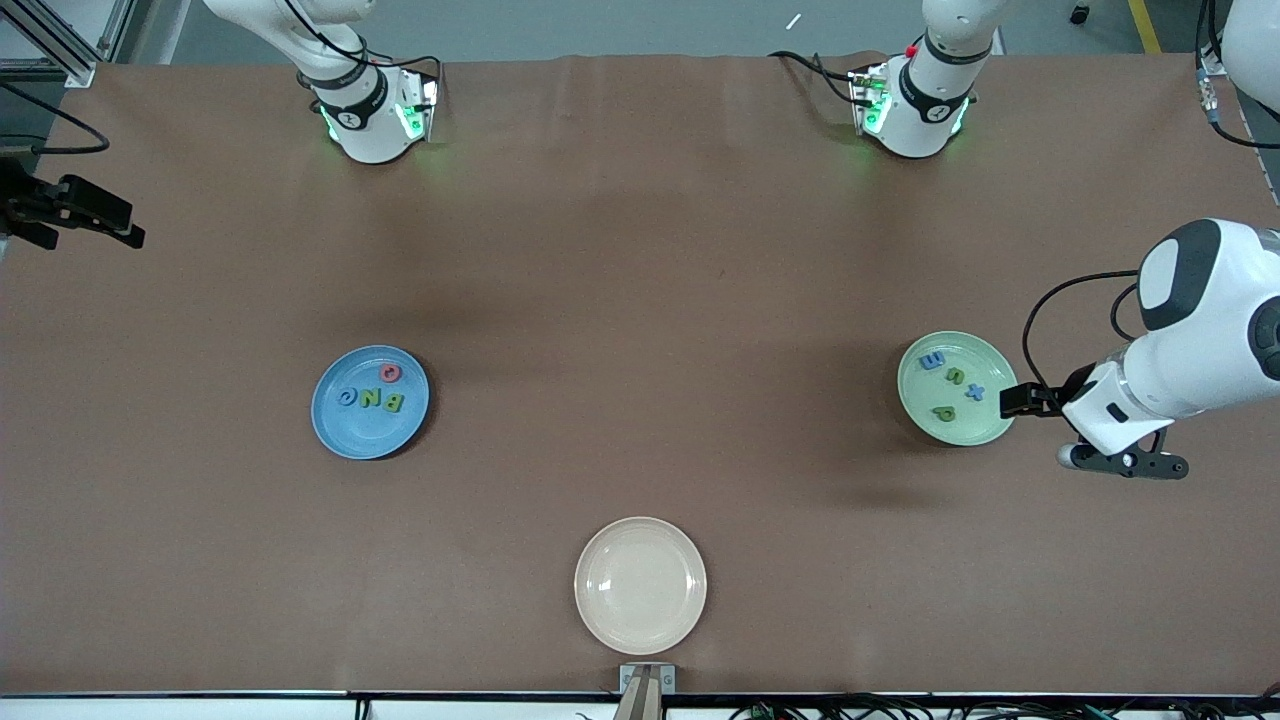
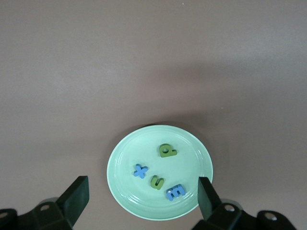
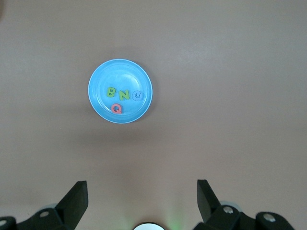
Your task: Sort uppercase to blue plate, lowercase to green plate
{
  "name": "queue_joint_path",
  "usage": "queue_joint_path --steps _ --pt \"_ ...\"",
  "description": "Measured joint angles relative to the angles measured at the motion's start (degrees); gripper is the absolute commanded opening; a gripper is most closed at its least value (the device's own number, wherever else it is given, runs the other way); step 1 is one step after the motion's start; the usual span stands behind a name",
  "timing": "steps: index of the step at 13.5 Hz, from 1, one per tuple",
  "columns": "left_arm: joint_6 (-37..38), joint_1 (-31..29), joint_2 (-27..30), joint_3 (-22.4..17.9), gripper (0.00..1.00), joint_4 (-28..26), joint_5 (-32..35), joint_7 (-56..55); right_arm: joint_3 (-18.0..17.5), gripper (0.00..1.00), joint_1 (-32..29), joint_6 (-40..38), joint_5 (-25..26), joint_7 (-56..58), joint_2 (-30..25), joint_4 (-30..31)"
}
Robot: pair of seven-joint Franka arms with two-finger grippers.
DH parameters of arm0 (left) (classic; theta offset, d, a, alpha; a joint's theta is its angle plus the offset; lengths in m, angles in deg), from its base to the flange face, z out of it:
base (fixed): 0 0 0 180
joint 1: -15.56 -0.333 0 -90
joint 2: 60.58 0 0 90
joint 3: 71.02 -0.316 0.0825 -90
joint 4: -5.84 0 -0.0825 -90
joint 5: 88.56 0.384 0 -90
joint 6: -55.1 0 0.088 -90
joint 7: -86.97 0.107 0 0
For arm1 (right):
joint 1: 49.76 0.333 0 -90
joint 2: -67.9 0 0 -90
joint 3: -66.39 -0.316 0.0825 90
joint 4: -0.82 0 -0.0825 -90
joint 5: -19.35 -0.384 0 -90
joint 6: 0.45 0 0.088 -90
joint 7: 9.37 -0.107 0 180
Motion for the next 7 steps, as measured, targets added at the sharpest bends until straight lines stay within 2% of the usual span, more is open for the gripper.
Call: queue_joint_path --steps 7 --pt "0.19 -0.62 -0.06 0.00 1.00 0.17 -0.01 -0.94 -0.01 1.00 0.00 -0.12 0.00 0.00 -2.48 0.90"
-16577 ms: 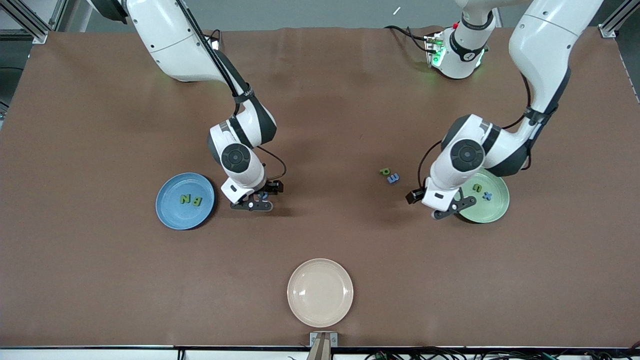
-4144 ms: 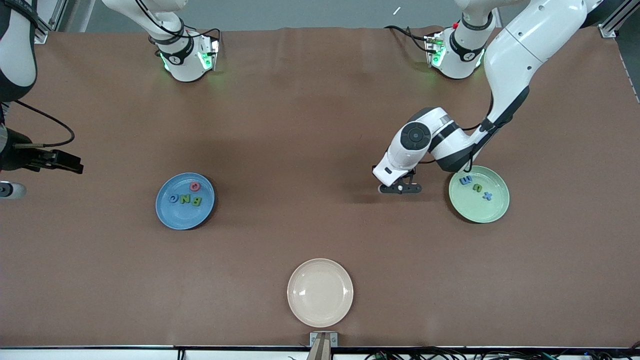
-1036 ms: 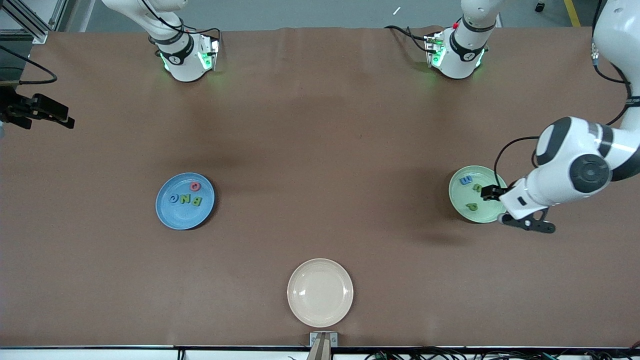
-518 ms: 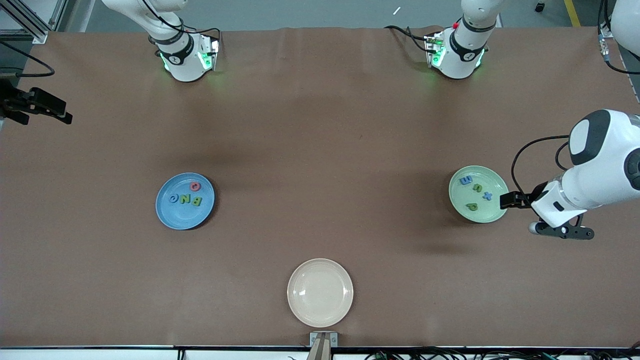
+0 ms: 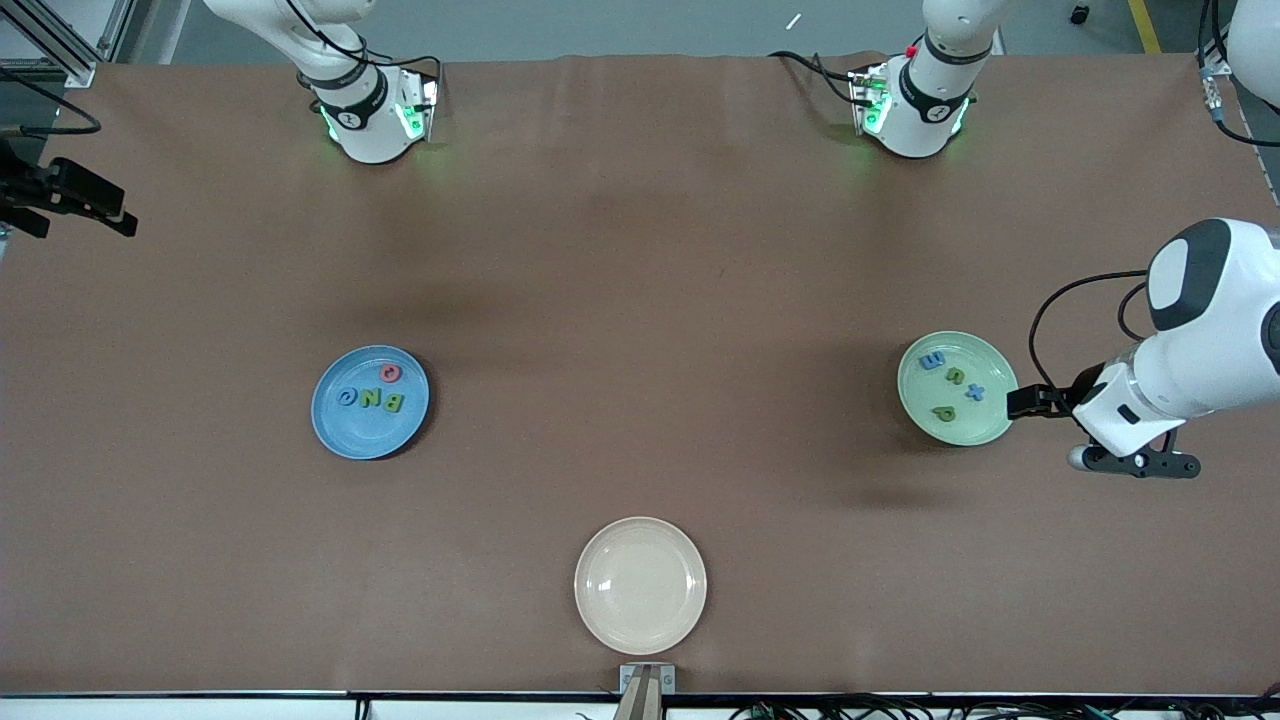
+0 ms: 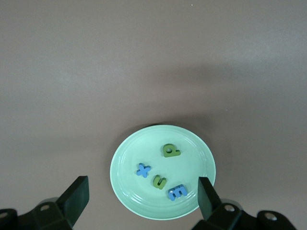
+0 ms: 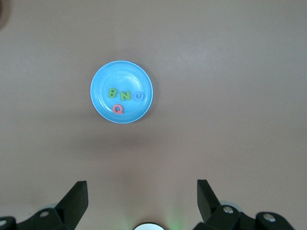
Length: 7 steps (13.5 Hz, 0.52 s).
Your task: Sort uppercase to blue plate, lowercase to green plate
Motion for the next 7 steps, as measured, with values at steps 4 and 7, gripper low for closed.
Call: queue_joint_path --steps 4,7 --pt "0.16 3.01 -0.16 -3.19 1.00 -0.04 -0.90 0.00 -0.02 1.00 0.01 0.13 0.00 0.00 -0.47 0.94" --pt "0.12 12.08 0.14 -12.64 1.00 0.37 -5.22 0.05 -0.04 1.00 0.02 0.46 0.05 0.07 -0.46 1.35"
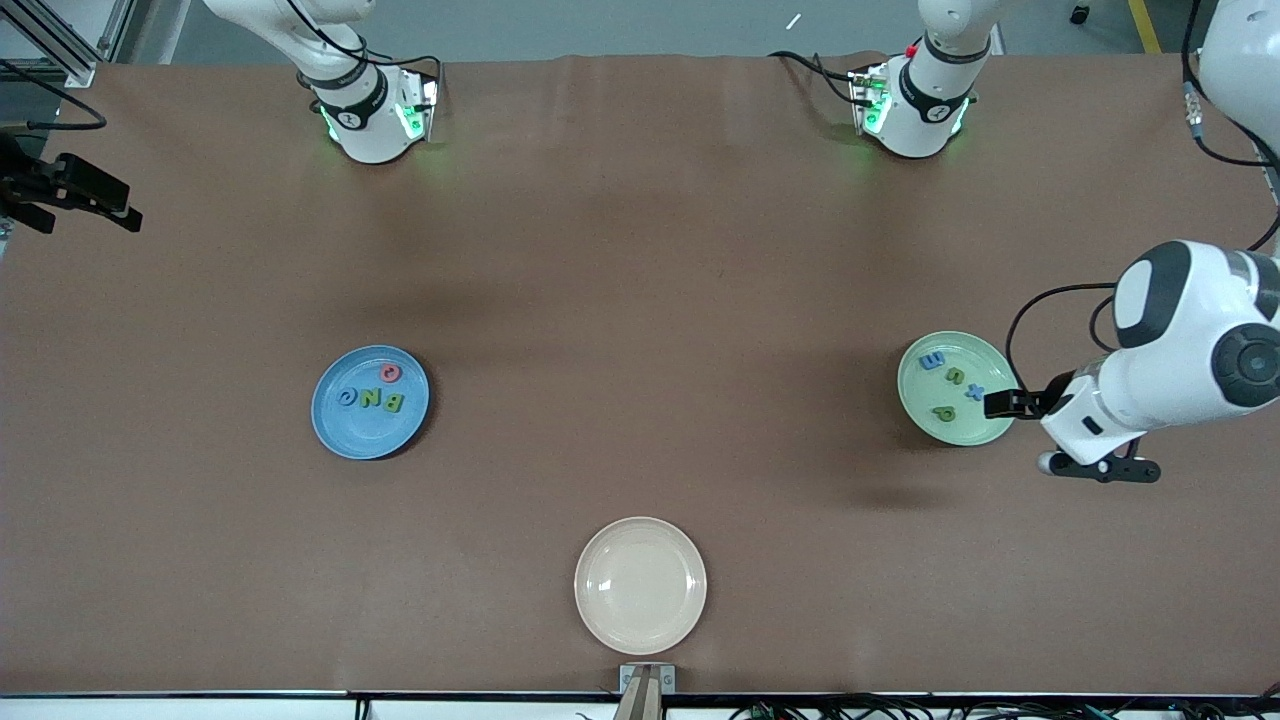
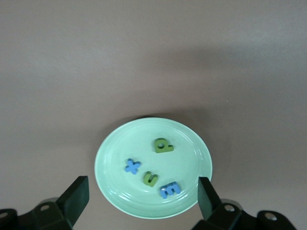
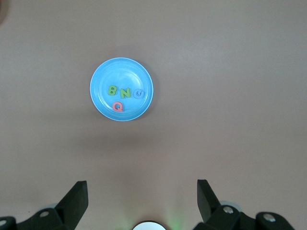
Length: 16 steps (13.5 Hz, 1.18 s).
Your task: Sort uppercase to blue plate, lowercase to green plate
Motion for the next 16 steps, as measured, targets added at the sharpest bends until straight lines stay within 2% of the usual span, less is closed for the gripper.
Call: queue_joint_path --steps 6,8,11,16 --pt "0.14 21.01 6.62 -24.56 1.00 0.97 -14.56 5.72 -0.09 1.00 0.28 2.18 1.45 0.26 0.00 0.04" --pt "1.56 25.49 9.30 -30.04 1.00 0.96 -17.83 7.10 -0.09 1.00 0.35 2.28 1.45 0.26 0.00 0.03" --pt "3.45 29.41 12.34 -34.29 1.00 0.93 -20.47 7.36 -0.03 1.00 0.35 2.46 1.45 0.26 0.10 -0.47" --pt "4.11 30.21 17.00 -35.53 1.00 0.79 -22.59 7.32 0.06 1.00 0.35 1.76 1.42 0.25 0.56 -0.89"
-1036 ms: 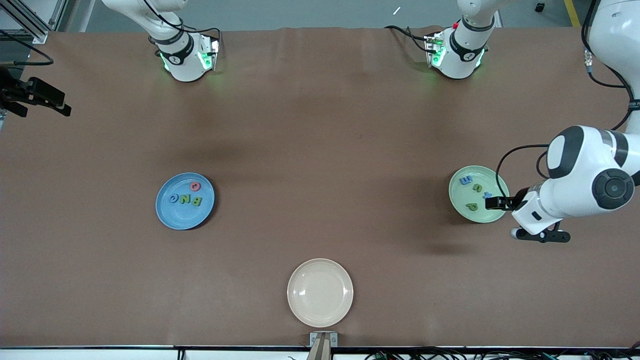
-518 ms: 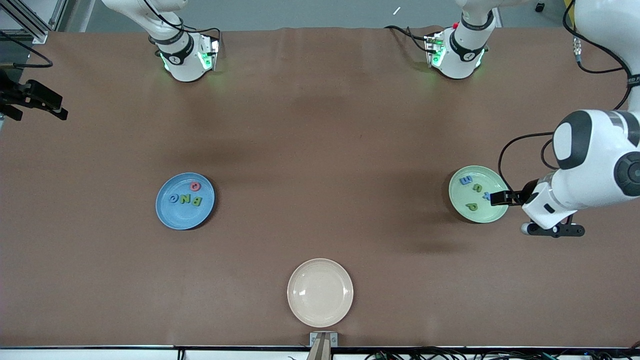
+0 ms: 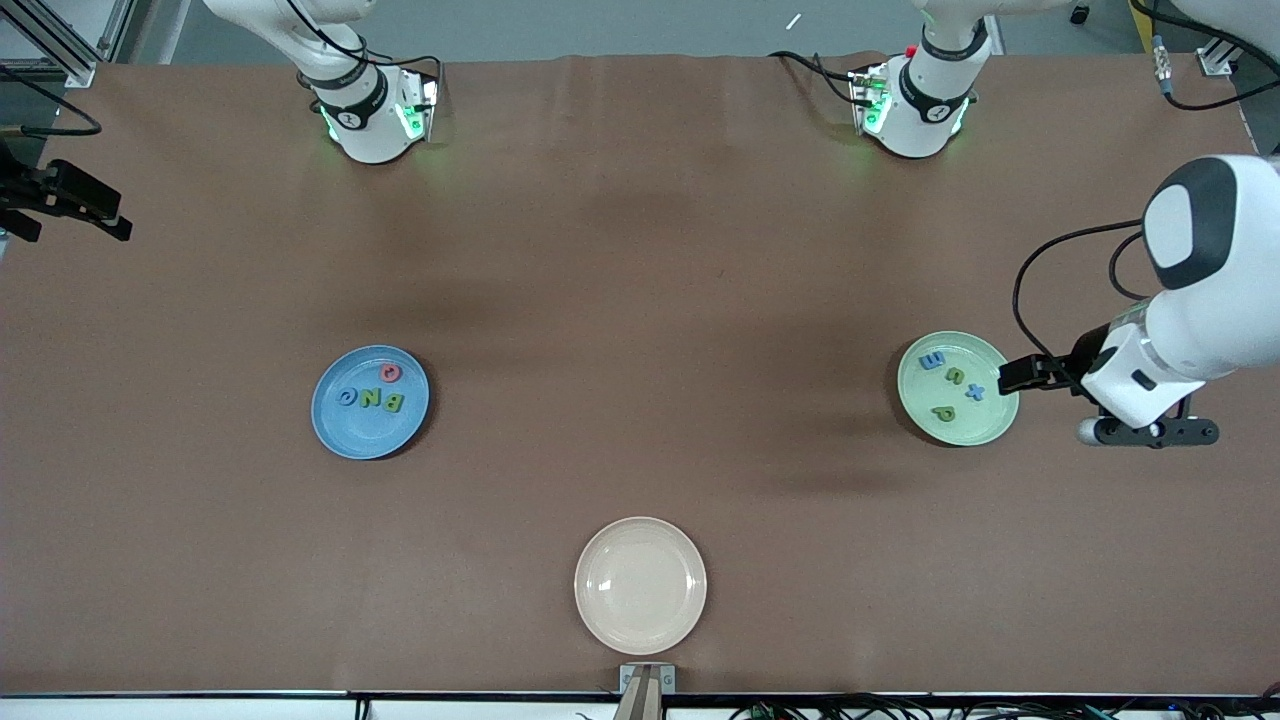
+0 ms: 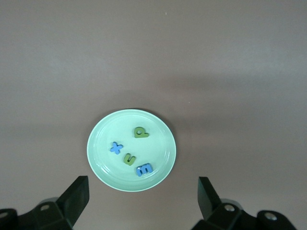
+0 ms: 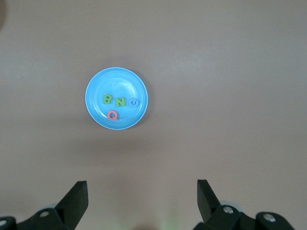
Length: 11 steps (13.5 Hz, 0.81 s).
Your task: Sort uppercase to blue plate, lowercase to green plate
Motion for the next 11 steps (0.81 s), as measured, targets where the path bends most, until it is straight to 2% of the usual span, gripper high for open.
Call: queue_joint_path --steps 8,11 --pt "3.33 0.61 11.90 -2.44 1.00 -3.31 -0.13 -1.82 0.35 1.00 -0.18 -0.05 -1.55 0.00 0.21 0.00" --pt "3.44 4.92 14.33 -6.15 1.00 -3.74 -0.14 -2.11 0.36 1.00 -0.18 -0.10 -1.54 0.00 0.29 0.01"
